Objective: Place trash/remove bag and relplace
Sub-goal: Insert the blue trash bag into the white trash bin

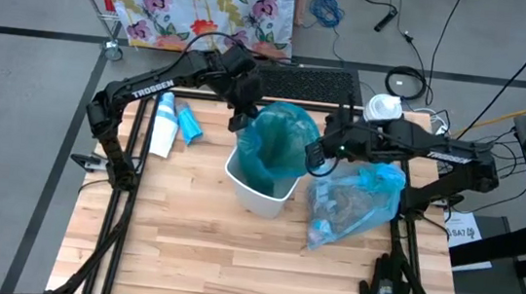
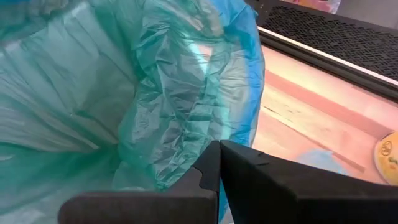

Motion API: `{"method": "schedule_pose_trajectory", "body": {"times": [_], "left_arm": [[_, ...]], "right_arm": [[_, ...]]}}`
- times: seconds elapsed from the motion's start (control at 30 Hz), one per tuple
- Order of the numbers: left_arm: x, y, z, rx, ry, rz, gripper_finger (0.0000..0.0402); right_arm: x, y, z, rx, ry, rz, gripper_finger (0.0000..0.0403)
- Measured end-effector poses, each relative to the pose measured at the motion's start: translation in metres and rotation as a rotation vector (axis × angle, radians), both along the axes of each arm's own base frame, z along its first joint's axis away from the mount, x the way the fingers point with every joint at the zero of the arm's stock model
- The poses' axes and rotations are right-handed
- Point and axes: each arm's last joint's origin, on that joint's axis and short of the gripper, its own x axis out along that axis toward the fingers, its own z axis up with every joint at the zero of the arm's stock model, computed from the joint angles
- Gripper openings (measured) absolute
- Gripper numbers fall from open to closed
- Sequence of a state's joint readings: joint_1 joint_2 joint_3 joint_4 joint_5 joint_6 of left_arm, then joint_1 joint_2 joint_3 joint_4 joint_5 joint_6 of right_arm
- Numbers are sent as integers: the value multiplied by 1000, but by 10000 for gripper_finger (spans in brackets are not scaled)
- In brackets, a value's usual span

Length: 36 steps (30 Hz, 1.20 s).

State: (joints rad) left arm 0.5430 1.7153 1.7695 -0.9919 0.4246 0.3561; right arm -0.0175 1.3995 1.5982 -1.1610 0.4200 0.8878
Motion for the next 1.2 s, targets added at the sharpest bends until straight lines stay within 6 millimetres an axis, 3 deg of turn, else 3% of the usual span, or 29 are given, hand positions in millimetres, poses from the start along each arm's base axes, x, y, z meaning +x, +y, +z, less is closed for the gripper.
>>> {"method": "schedule_pose_trajectory", "body": {"times": [0.27,0.43,0.63,0.9,1.03,1.2], "left_arm": [[-5,-3,-8,-50,78,1,10],[-7,-5,-15,-76,115,5,11],[-9,-5,-30,-163,125,-29,11],[-10,-8,-58,-298,127,-58,11],[-12,-9,-68,-336,150,-64,11],[-13,-9,-64,-333,153,-60,11]], "right_arm": [[12,10,-9,20,10,-17,0],[22,21,-28,11,59,-43,0],[28,38,-59,-15,-2,-77,0],[24,60,-97,3,-59,-127,0],[21,67,-98,-9,-82,-144,0],[11,70,-79,-19,-146,-141,0]]}}
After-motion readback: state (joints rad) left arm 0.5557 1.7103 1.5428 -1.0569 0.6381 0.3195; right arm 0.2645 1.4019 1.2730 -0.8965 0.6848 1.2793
